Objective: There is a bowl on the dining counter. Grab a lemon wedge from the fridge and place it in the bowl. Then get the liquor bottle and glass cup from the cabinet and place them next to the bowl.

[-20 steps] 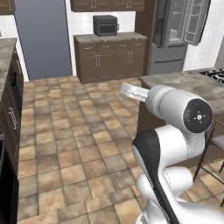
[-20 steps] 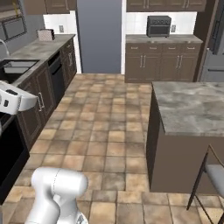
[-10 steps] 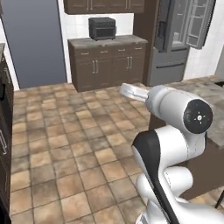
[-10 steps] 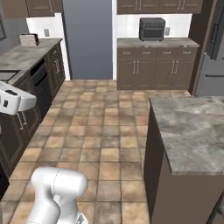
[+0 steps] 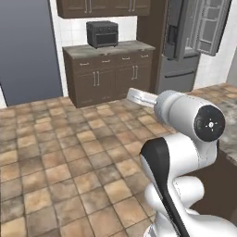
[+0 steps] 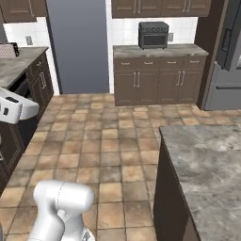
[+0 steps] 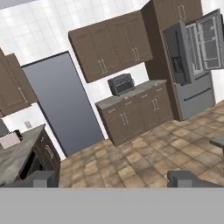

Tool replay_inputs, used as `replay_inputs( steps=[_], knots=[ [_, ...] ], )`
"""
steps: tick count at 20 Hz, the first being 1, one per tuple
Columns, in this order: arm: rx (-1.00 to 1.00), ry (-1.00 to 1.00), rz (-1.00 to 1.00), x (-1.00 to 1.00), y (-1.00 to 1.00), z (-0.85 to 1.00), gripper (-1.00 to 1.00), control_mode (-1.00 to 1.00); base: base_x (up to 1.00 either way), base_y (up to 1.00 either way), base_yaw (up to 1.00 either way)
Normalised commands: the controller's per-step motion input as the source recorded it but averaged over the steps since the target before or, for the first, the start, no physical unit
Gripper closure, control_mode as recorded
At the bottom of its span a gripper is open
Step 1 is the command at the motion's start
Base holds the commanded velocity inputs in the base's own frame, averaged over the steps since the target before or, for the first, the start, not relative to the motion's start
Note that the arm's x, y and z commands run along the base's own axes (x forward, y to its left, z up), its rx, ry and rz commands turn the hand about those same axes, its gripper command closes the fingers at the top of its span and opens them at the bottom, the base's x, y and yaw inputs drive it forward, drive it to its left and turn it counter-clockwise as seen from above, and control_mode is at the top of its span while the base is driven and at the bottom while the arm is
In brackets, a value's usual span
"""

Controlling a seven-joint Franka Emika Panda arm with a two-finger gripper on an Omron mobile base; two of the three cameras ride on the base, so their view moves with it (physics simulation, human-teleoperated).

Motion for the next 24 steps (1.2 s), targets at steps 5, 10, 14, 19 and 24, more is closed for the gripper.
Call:
replay_inputs(
  steps=[5,10,14,19,24],
  knots=[
    [0.00,0.00,0.00,0.00,0.00,0.00,-1.00,1.00,1.00,0.12,-0.16],
    [0.00,0.00,0.00,0.00,0.00,0.00,-1.00,1.00,1.00,0.11,-0.13],
    [0.00,0.00,0.00,0.00,0.00,0.00,-1.00,1.00,1.00,0.11,-0.08],
    [0.00,0.00,0.00,0.00,0.00,0.00,-1.00,1.00,1.00,0.09,-0.01],
    [0.00,0.00,0.00,0.00,0.00,0.00,-1.00,1.00,1.00,0.01,0.02]
  ],
)
